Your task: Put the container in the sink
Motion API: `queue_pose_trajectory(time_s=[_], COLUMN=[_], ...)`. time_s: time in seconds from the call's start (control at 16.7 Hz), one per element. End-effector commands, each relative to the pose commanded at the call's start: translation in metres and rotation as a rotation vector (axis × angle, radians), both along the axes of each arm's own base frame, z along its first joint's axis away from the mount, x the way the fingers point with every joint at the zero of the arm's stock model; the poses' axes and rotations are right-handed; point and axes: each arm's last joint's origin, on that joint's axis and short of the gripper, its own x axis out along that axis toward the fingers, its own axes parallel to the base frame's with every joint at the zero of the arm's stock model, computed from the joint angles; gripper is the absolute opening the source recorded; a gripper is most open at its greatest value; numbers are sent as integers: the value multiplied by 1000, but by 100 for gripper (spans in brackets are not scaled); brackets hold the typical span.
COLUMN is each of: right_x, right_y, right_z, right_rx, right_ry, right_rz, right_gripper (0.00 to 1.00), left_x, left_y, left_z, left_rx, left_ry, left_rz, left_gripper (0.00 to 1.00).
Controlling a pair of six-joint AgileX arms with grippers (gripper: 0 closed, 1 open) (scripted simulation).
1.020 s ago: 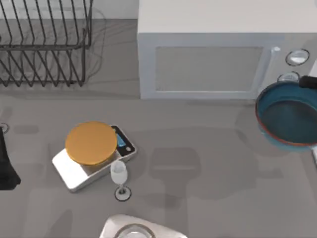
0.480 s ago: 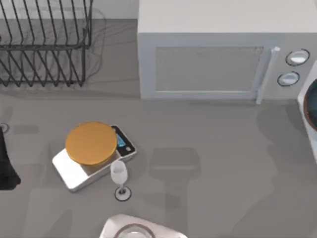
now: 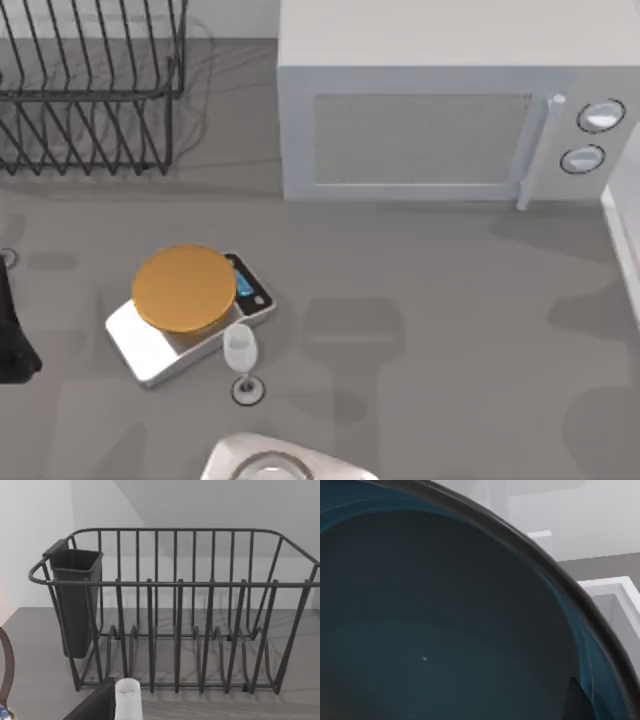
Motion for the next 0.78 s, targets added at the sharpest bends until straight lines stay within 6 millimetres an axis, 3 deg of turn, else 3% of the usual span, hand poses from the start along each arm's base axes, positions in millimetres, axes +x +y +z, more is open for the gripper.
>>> queue_pose_trajectory(time_s=[0.36, 0.78], right_x=[-11, -7], right_y=[-3, -3], right_z=[40, 32], right_rx=[-124, -124], right_ry=[-248, -242], right_rz=[7, 21], right_gripper=[0, 0], left_x=[0, 0], left_y=[0, 0], left_z=[0, 0], left_rx=[0, 0], left_ry=[0, 0], left_rz=[0, 0], left_gripper=[100, 100])
